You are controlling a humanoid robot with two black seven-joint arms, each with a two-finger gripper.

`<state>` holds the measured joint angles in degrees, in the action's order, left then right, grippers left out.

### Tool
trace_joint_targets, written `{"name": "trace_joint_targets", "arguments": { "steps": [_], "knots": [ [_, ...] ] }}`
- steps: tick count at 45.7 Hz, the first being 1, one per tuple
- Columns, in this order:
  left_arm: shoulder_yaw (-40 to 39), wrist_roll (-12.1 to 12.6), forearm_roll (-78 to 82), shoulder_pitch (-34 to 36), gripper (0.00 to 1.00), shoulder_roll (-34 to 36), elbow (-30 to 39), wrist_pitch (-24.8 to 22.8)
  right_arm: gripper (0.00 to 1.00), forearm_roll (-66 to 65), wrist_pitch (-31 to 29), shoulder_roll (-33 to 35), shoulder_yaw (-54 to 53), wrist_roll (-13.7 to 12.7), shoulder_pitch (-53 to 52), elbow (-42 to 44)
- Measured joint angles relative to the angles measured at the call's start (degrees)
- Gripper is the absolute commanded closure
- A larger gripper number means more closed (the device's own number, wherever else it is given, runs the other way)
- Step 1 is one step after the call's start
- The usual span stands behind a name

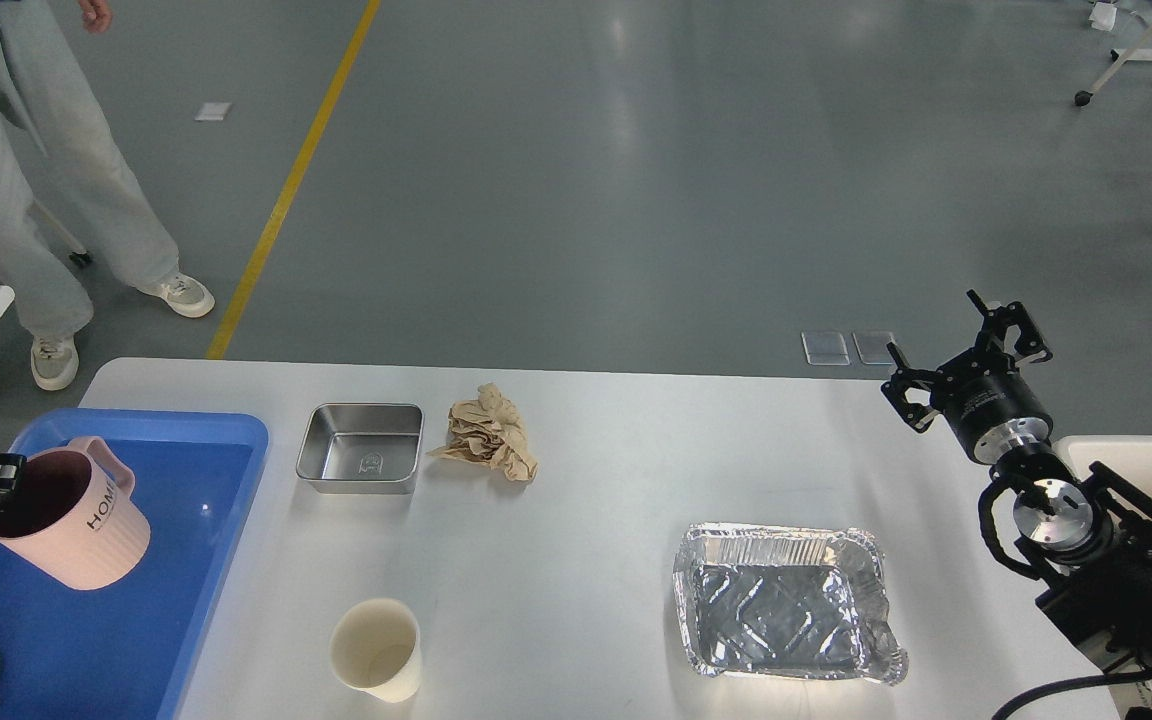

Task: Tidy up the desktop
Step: 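Carry the pink mug with the left gripper into the blue bin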

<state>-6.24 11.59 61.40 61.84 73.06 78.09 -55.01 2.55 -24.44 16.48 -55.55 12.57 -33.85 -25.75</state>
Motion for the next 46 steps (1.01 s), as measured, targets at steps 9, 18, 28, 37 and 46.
{"name": "trace_joint_targets", "arguments": {
  "steps": [9, 18, 28, 37, 46],
  "knots": [
    [0.02, 0.15, 0.63, -2.60, 1.00, 0.12, -0.32, 0.00, 0.00, 0.00, 0.00, -0.21, 0.08, 0.00, 0.01, 0.20],
    [0.02, 0.19, 2.69, -7.22, 1.00, -0.42, -0.55, 0.01, 0.00, 0.00, 0.00, -0.22, 0.09, 0.00, 0.01, 0.26],
    [-0.08, 0.20, 4.85, -11.17, 1.00, -1.84, -0.65, 2.92, 0.00, 0.00, 0.00, -0.22, 0.17, 0.00, 0.03, 0.33],
    [-0.09, 0.20, 8.29, -12.67, 1.00, -2.73, -0.74, 6.80, 0.00, 0.00, 0.00, -0.03, 0.23, 0.00, 0.10, 0.49],
    [-0.06, 0.20, 10.91, -16.02, 1.00, -3.62, -0.75, 10.54, 0.00, 0.00, 0.00, 0.21, 0.25, 0.00, 0.10, 0.52]
  ]
}}
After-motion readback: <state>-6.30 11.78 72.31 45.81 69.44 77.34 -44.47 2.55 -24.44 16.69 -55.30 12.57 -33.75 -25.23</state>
